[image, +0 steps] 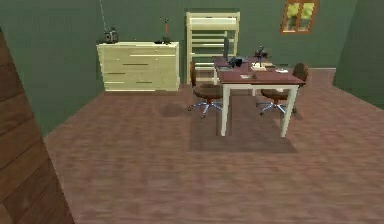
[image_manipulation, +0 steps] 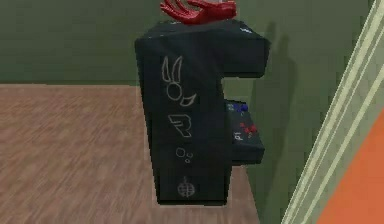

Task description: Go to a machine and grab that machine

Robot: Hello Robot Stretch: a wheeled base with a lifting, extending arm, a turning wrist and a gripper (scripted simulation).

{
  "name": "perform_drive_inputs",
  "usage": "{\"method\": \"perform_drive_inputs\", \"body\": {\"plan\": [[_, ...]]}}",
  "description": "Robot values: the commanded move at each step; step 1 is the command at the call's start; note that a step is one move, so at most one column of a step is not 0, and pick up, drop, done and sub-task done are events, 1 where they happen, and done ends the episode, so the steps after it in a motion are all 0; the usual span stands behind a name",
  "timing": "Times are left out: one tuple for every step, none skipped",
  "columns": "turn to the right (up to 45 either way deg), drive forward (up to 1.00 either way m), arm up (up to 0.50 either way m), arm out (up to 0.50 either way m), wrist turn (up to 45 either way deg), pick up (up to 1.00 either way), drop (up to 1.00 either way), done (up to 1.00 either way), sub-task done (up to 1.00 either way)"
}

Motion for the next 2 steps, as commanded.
{"method": "perform_drive_inputs", "body": {"plan": [[45.0, 0.00, 0.00, 0.00, 0.0, 0.00, 0.00, 0.00, 0.00], [0.0, 0.65, 0.00, 0.00, 0.0, 0.00, 0.00, 0.00, 0.00]]}}
